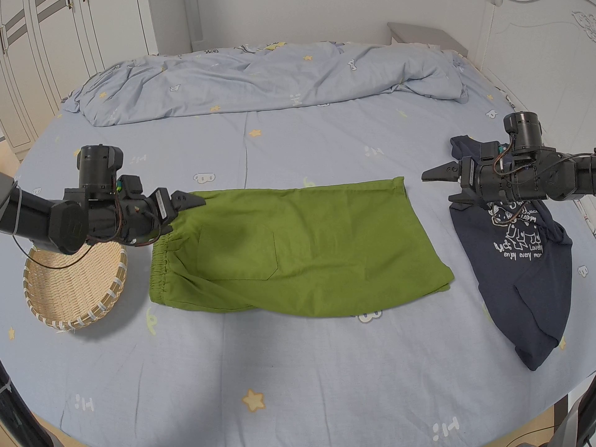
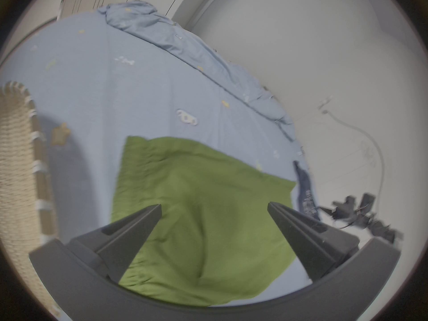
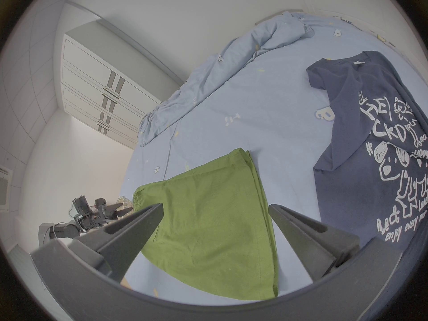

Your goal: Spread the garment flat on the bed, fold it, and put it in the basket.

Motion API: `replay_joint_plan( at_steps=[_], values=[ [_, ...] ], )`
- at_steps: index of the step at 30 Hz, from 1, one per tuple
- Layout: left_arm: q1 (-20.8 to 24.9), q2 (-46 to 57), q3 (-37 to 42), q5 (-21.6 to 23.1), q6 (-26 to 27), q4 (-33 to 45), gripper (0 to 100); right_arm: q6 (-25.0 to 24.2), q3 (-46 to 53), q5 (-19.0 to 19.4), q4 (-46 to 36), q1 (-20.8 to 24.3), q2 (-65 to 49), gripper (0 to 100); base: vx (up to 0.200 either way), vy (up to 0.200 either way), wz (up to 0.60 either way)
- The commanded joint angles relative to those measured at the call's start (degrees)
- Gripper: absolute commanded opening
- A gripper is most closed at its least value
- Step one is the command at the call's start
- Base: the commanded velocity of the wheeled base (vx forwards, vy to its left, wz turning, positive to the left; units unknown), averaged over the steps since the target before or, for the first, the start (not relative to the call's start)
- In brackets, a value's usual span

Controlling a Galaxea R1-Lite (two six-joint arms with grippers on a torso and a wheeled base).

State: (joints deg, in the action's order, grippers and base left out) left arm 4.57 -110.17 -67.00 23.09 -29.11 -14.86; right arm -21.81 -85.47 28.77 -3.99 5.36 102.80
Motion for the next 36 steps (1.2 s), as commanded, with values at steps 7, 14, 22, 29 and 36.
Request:
replay_joint_plan(
  at_steps=[7,14,22,29,36],
  values=[
    [-0.53,3.47,8.99,-11.58,5.82,-0.08,100,-0.08,0.65,1.55,-0.67,-0.79,-1.03,100,0.000,0.000,0.00],
    [-0.70,-0.93,8.20,-11.93,6.08,-0.26,100,-0.08,1.80,1.64,-1.20,-0.97,-3.31,100,0.000,0.000,0.00],
    [-0.70,-4.44,6.71,-11.75,3.10,-1.75,100,-0.08,2.15,1.64,-1.20,-0.79,-3.40,100,0.000,0.000,0.00],
    [-2.02,-5.50,4.95,-9.82,-1.83,-1.75,100,-0.08,2.24,1.64,-1.29,-0.88,-3.31,100,0.000,0.000,0.00],
    [-5.71,-6.11,4.86,0.99,-4.73,-1.75,100,-0.08,2.32,1.64,-1.38,-1.23,-3.40,100,0.000,0.000,0.00]
  ],
)
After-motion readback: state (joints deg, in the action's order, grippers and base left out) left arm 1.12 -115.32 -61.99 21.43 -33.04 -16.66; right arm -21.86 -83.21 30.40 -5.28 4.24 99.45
